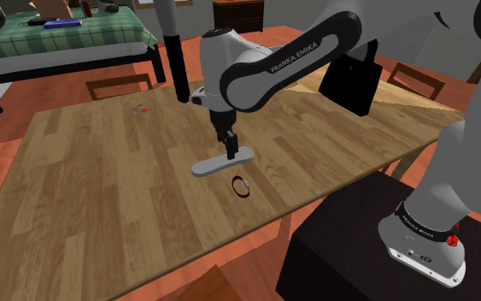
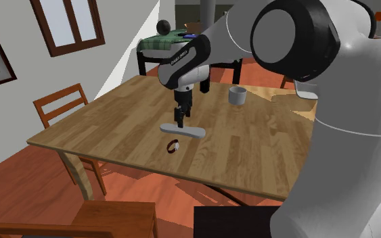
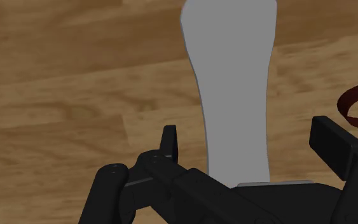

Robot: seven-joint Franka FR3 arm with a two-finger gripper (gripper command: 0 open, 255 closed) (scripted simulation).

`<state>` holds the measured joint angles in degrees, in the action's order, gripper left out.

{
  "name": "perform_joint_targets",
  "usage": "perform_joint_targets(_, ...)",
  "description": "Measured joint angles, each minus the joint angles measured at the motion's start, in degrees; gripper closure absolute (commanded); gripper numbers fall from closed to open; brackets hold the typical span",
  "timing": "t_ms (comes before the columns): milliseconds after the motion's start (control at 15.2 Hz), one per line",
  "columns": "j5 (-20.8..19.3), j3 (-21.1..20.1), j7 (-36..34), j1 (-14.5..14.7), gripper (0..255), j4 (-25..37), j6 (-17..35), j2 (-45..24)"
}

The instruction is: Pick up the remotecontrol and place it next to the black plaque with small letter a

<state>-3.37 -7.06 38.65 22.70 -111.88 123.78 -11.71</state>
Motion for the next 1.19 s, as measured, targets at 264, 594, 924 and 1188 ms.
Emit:
perform_joint_targets(264,-0.4,-0.3,0.5,0.4,0,0.0,2.4,-2.5)
perform_joint_targets(594,-0.8,-0.2,0.4,0.5,0,-1.3,5.1,-4.0)
perform_joint_targets(924,-0.8,-0.2,0.4,0.5,0,-1.3,5.4,-4.2)
perform_joint_targets(1188,-0.8,-0.2,0.4,0.5,255,-1.3,5.4,-4.2)
